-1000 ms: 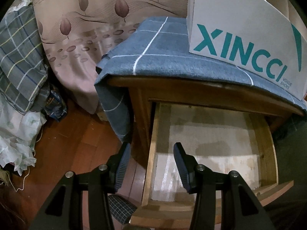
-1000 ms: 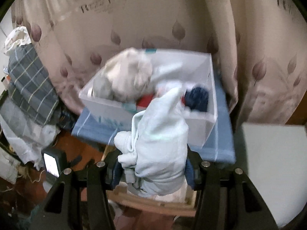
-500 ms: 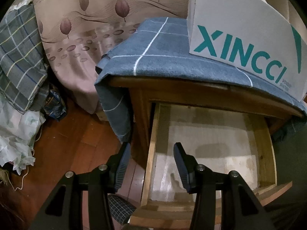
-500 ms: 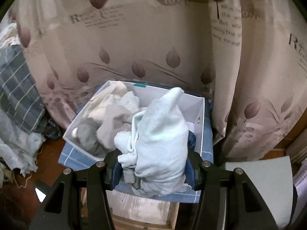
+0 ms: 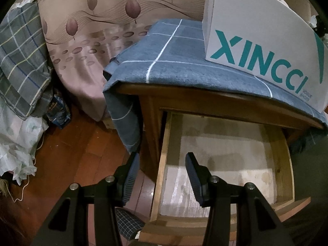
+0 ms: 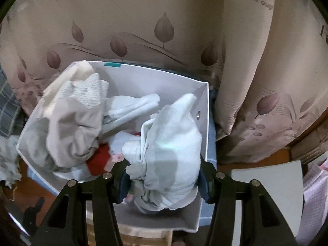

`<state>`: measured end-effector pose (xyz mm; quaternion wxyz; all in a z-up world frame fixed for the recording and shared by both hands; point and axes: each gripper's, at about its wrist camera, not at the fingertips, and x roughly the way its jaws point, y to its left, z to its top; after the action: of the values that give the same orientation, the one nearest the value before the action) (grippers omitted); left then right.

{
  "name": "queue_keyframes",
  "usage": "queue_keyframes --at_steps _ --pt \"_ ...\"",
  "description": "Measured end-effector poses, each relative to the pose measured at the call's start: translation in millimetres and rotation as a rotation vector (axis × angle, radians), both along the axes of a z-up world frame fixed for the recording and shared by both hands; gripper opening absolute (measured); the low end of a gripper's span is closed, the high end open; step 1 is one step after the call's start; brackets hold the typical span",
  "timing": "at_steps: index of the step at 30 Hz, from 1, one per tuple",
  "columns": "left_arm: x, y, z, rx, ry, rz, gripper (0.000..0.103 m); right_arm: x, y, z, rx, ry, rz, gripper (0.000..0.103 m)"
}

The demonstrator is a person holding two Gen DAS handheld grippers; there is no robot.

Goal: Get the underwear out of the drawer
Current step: 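Lift the pale blue cloth with the right gripper and carry it over the shoebox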

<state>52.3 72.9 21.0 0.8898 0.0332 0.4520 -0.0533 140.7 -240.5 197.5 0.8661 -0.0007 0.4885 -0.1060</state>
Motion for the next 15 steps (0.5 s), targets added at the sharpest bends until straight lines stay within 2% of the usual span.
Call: queue_keyframes --at_steps 7,15 --pt "5 5 -2 0.0 0.009 0.018 0.048 16 -2 -17 -0.051 0.034 -0.005 0.051" --pt "5 4 -3 0.003 0.011 0.021 0.048 30 -6 -35 -0.052 0.061 -0.007 0.052"
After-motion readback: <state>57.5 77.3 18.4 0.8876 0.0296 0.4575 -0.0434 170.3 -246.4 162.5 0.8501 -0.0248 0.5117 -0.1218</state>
